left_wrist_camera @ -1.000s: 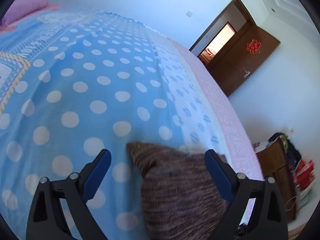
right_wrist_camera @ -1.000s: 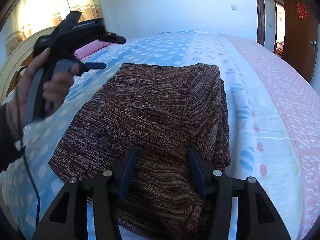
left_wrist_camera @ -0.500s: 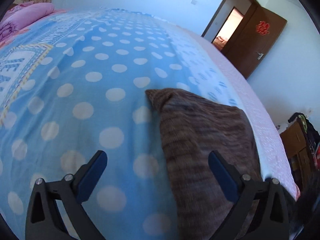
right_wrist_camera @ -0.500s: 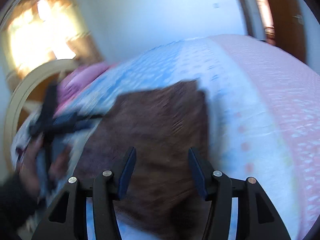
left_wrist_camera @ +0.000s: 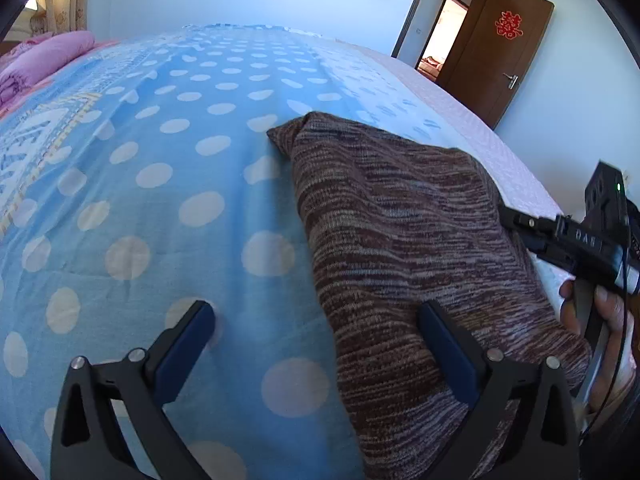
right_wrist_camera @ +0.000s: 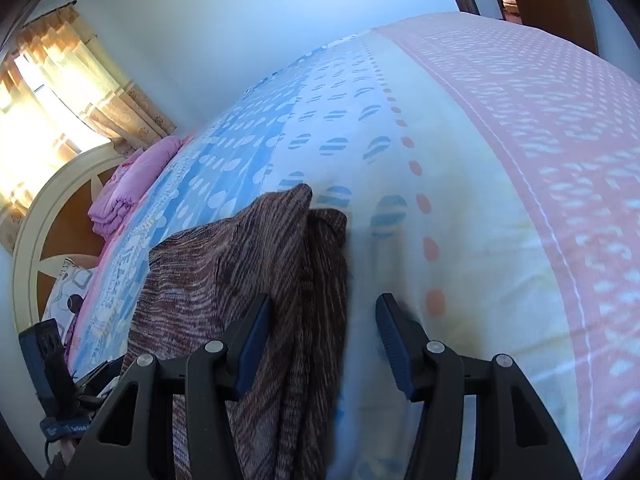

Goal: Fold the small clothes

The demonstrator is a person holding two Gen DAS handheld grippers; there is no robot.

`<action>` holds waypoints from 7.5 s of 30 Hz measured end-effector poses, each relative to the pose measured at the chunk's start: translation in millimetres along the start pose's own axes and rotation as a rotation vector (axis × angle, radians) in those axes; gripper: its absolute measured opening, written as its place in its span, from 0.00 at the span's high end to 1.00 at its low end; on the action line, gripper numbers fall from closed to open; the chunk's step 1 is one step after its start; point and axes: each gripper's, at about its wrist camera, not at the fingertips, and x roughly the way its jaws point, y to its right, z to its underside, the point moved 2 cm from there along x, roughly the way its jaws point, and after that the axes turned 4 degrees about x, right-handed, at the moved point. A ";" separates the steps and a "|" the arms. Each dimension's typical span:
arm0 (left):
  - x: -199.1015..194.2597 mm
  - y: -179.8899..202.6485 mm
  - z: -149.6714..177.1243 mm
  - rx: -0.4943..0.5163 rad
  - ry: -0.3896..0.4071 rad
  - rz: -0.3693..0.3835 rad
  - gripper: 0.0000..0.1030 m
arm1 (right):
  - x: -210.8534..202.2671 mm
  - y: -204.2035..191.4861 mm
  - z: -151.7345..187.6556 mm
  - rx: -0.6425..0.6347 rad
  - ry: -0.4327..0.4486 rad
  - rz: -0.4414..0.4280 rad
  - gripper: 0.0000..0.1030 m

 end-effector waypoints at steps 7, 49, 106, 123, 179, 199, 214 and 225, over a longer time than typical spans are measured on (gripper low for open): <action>1.1 4.4 1.6 0.024 0.007 -0.009 0.00 | 22.7 -11.2 -7.5 -0.039 -0.021 -0.062 0.55; -150.4 -17.0 61.7 0.151 0.094 -0.124 0.75 | -40.1 -178.3 93.9 -0.166 0.021 -0.239 0.83; -236.8 -197.2 160.1 -0.112 0.131 -0.321 0.75 | 73.2 -405.6 195.0 -0.417 -0.264 -0.400 0.83; -225.4 -205.2 170.4 -0.143 0.107 -0.340 0.63 | 79.6 -371.5 200.9 -0.347 -0.286 -0.341 0.55; -299.8 -159.6 183.5 -0.078 0.305 -0.494 0.05 | -137.7 -328.3 307.3 -0.516 0.063 -0.222 0.46; -298.6 -152.7 183.8 -0.073 0.303 -0.499 0.05 | -144.0 -330.0 307.4 -0.507 0.079 -0.223 0.46; -302.2 -154.9 183.3 -0.069 0.311 -0.499 0.05 | -144.9 -330.6 308.4 -0.510 0.089 -0.224 0.46; -301.7 -154.0 183.3 -0.069 0.311 -0.500 0.05 | -145.4 -330.8 307.5 -0.508 0.094 -0.226 0.46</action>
